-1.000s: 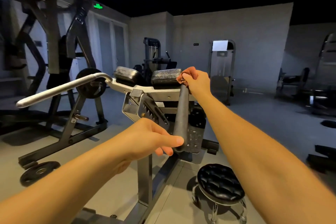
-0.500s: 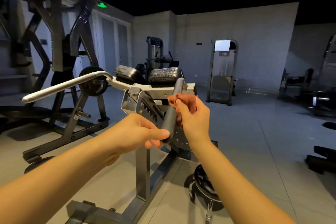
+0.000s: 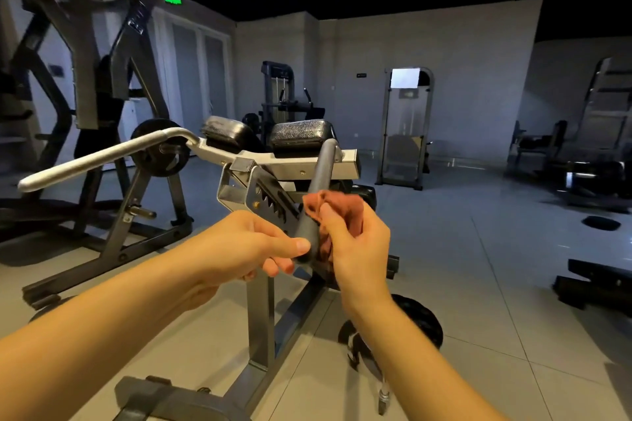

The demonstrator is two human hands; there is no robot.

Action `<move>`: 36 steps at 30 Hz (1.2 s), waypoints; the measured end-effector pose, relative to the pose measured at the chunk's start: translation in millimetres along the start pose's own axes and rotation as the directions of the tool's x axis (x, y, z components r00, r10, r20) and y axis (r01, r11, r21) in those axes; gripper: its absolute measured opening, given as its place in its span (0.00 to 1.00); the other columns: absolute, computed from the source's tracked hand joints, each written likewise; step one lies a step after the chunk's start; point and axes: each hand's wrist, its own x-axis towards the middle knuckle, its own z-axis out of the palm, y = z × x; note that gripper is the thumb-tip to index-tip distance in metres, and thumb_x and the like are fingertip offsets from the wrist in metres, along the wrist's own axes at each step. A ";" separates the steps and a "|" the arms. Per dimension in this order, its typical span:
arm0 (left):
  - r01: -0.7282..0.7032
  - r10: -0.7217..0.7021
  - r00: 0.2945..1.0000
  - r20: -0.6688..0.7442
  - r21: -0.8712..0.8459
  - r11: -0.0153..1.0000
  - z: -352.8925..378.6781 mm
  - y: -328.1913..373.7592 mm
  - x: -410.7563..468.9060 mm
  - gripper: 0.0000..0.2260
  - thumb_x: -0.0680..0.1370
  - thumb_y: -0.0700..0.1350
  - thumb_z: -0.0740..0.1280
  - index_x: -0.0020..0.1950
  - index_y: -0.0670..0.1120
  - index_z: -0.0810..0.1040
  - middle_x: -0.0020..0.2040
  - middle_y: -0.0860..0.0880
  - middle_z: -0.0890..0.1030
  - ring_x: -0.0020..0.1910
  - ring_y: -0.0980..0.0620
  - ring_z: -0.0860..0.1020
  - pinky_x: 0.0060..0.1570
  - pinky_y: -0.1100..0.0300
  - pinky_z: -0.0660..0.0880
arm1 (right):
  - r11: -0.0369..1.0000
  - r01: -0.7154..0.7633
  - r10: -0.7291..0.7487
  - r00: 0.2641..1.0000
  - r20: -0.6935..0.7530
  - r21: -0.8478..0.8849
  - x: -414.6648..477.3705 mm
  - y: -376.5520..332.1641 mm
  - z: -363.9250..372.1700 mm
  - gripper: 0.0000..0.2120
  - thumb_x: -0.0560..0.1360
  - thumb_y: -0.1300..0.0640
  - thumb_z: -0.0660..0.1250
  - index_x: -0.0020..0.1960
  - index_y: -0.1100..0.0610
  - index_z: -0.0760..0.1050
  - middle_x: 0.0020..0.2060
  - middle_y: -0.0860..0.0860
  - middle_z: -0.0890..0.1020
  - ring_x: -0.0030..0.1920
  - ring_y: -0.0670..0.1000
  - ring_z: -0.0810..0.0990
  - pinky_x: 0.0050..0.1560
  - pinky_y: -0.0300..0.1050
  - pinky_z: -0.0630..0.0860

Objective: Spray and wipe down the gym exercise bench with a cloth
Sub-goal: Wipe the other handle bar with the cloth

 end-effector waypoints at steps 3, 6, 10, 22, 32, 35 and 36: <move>-0.005 0.005 1.000 0.028 -0.001 1.000 -2.6 -2.0 4.3 0.13 0.75 0.58 0.73 0.42 0.49 0.88 0.42 0.49 0.87 0.43 0.54 0.80 0.49 0.55 0.71 | 0.990 -0.046 0.043 0.999 -0.029 -0.136 76.8 18.2 5.2 0.04 0.79 0.60 0.71 0.51 0.60 0.83 0.44 0.52 0.87 0.38 0.43 0.81 0.41 0.42 0.80; 0.006 -0.005 0.997 0.082 -0.012 1.000 -6.1 -3.4 9.5 0.13 0.75 0.58 0.73 0.43 0.49 0.88 0.42 0.51 0.87 0.43 0.55 0.80 0.48 0.57 0.72 | 0.915 -0.089 0.070 0.996 -0.062 -0.394 156.4 33.2 1.8 0.04 0.76 0.53 0.74 0.49 0.52 0.86 0.42 0.50 0.86 0.43 0.46 0.84 0.47 0.51 0.84; 0.041 -0.037 0.985 0.166 -0.021 0.999 -13.6 -2.2 15.4 0.15 0.74 0.59 0.74 0.42 0.48 0.88 0.43 0.49 0.87 0.42 0.55 0.79 0.45 0.58 0.70 | 0.862 -0.085 0.086 0.996 -0.023 -0.500 179.2 26.3 4.0 0.05 0.78 0.56 0.72 0.47 0.50 0.87 0.40 0.48 0.87 0.38 0.44 0.80 0.43 0.47 0.81; 0.209 -0.173 0.941 0.291 -0.097 0.973 -19.1 12.6 21.5 0.10 0.75 0.49 0.77 0.38 0.45 0.85 0.32 0.51 0.82 0.32 0.60 0.77 0.30 0.71 0.70 | 0.815 -0.578 0.563 0.777 -0.282 0.035 85.7 -28.7 4.7 0.04 0.78 0.60 0.72 0.51 0.54 0.85 0.35 0.54 0.83 0.37 0.54 0.82 0.32 0.43 0.79; 0.446 -0.412 0.874 0.259 -0.088 0.890 -22.3 31.3 19.1 0.12 0.74 0.49 0.79 0.43 0.40 0.86 0.30 0.53 0.81 0.36 0.54 0.78 0.40 0.62 0.74 | 0.553 -0.823 0.826 0.523 -0.208 0.126 73.8 -45.0 4.6 0.04 0.80 0.61 0.69 0.54 0.60 0.81 0.40 0.55 0.84 0.40 0.55 0.82 0.41 0.50 0.80; 0.499 -0.465 0.848 0.255 -0.091 0.862 -22.7 37.6 16.1 0.12 0.74 0.47 0.78 0.42 0.38 0.85 0.27 0.55 0.79 0.36 0.53 0.77 0.38 0.62 0.73 | 0.446 -0.894 0.886 0.436 -0.157 0.032 36.4 -65.8 -2.7 0.06 0.79 0.64 0.70 0.55 0.61 0.81 0.45 0.57 0.87 0.49 0.61 0.85 0.54 0.58 0.83; 0.511 -0.475 0.842 0.257 -0.098 0.854 -22.9 39.4 15.5 0.11 0.74 0.47 0.78 0.41 0.39 0.84 0.27 0.55 0.79 0.37 0.52 0.78 0.39 0.60 0.74 | 0.390 -0.921 0.913 0.388 -0.124 -0.006 27.6 -75.8 -5.6 0.06 0.78 0.65 0.70 0.55 0.61 0.81 0.48 0.59 0.87 0.52 0.64 0.85 0.58 0.63 0.81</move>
